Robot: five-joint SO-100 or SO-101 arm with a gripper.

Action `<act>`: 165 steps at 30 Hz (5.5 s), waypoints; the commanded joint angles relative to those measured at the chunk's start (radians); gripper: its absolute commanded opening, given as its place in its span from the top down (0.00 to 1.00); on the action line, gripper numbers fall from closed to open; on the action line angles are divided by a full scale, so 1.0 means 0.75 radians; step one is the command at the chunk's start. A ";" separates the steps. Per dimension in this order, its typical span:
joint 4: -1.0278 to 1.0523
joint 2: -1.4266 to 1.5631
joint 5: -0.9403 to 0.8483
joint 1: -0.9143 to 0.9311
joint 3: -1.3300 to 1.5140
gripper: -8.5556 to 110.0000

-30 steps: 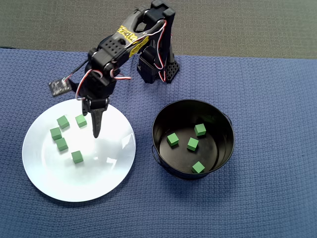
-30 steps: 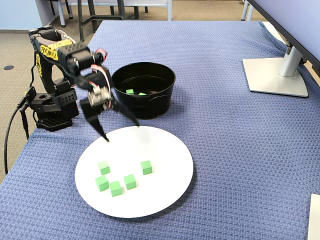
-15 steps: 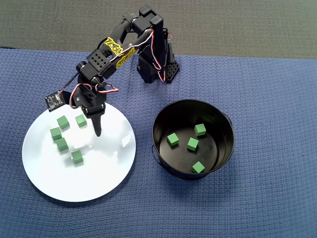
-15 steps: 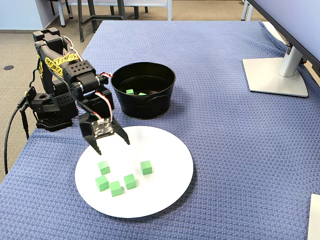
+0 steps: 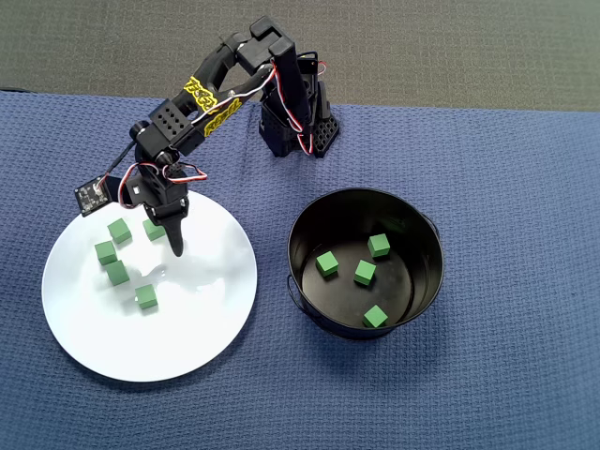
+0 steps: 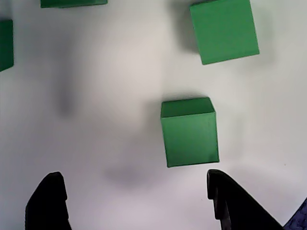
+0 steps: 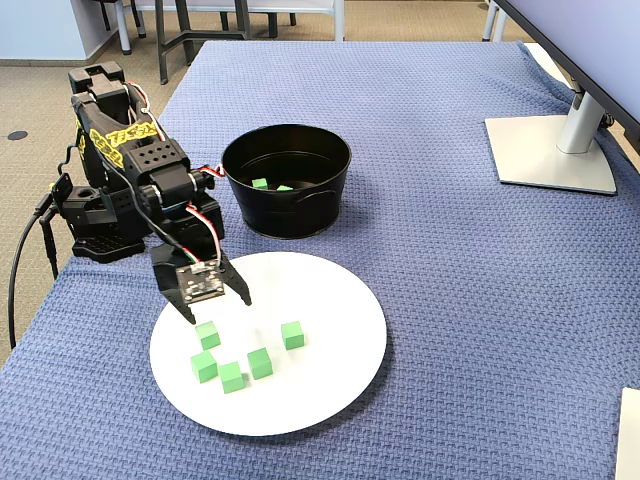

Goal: Pick up the green cubes from the white plate and place them in the black recipient

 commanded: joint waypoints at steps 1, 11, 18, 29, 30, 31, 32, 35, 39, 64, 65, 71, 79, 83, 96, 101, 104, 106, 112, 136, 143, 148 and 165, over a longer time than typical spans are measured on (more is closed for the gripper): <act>0.029 -0.008 -0.055 0.020 -0.106 0.66; 0.053 -0.070 -0.123 0.072 -0.186 0.66; 0.067 -0.129 -0.160 0.110 -0.254 0.66; 0.016 -0.213 -0.104 0.088 -0.327 0.70; 0.016 -0.215 -0.098 0.084 -0.331 0.70; 0.016 -0.215 -0.090 0.080 -0.335 0.71; 0.016 -0.217 -0.080 0.078 -0.340 0.71; 0.008 -0.217 -0.063 0.072 -0.342 0.73; -0.002 -0.207 -0.057 0.065 -0.317 0.75; -0.006 -0.110 0.131 0.045 -0.254 0.93; 0.031 -0.094 0.162 0.041 -0.274 0.93; 0.252 0.016 0.382 0.000 -0.393 0.93; 0.438 0.325 0.597 -0.088 -0.385 0.93; 0.497 0.524 0.740 -0.180 -0.315 0.93; 0.603 1.111 1.278 -0.648 -0.076 0.93; 0.575 1.231 1.442 -0.884 0.012 0.93; 0.507 1.272 1.540 -1.027 0.102 0.93; 0.448 1.297 1.599 -1.127 0.186 0.93; 0.252 1.207 1.730 -1.358 0.364 0.93; 0.129 1.019 1.608 -1.473 0.340 0.54; 0.295 1.104 1.497 -1.329 0.188 0.55; 0.399 1.104 1.444 -1.239 0.065 0.55; 0.405 1.082 1.383 -1.129 0.014 0.56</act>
